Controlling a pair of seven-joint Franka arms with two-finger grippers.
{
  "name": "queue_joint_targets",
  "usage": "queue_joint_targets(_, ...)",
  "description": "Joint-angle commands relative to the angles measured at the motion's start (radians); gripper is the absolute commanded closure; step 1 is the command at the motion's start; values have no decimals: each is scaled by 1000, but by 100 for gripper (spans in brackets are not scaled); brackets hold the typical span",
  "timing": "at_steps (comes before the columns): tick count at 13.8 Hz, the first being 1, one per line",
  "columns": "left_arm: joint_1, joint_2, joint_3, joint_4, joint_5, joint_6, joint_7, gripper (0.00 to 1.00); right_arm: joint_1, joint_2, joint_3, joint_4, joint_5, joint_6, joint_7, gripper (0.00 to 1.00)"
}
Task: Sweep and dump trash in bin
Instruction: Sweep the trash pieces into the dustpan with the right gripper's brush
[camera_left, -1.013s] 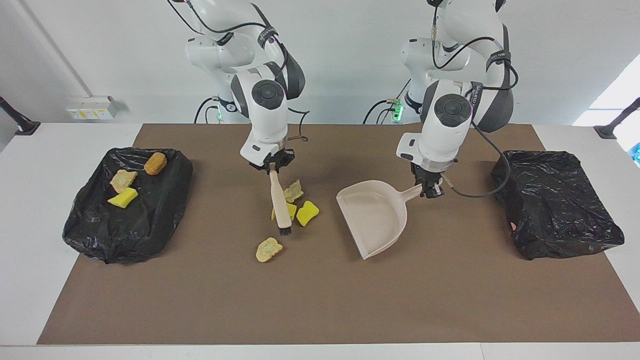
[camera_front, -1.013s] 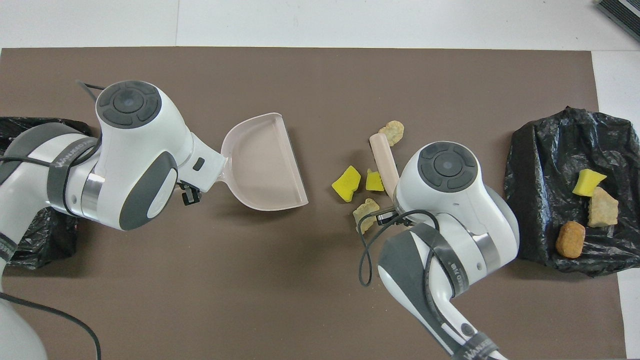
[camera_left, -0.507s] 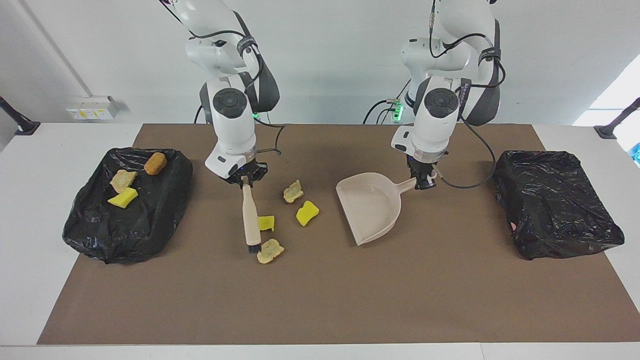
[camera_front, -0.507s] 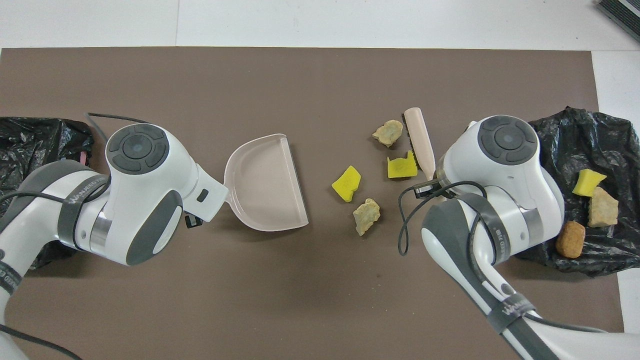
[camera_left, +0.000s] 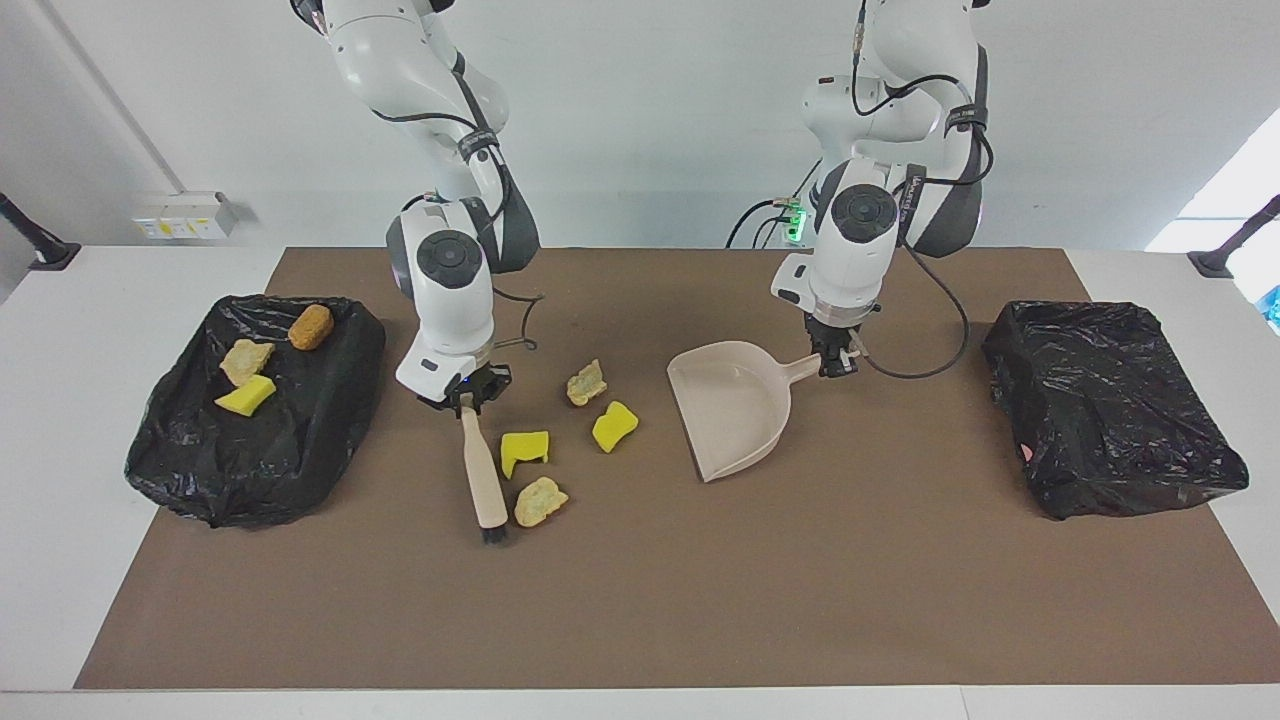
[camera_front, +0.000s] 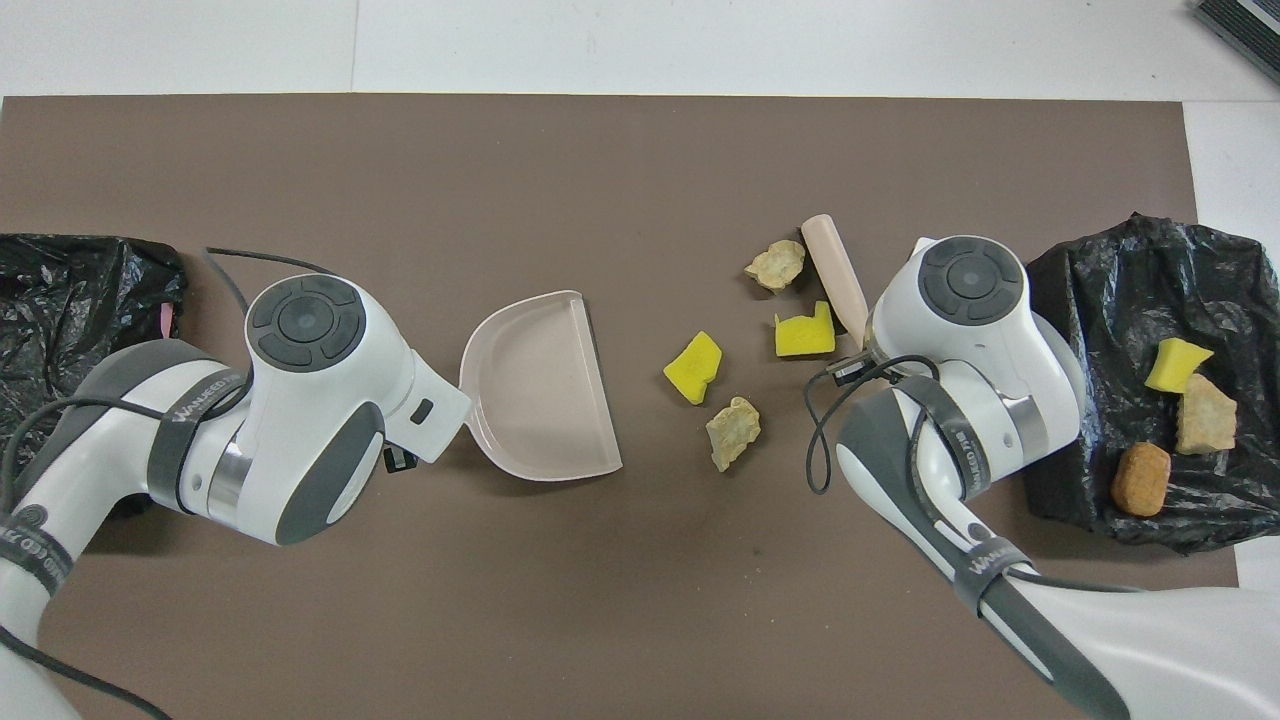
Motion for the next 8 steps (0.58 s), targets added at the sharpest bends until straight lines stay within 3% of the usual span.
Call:
queue_joint_targets(1, -11, -35, 6, -65, -8, 57, -25, 100, 37, -12, 10, -7, 25, -36, 0, 100)
queue_joint_targets(8, -13, -36, 6, -72, -10, 54, -60, 100, 230, -14, 12, -21, 229, -32, 236, 100)
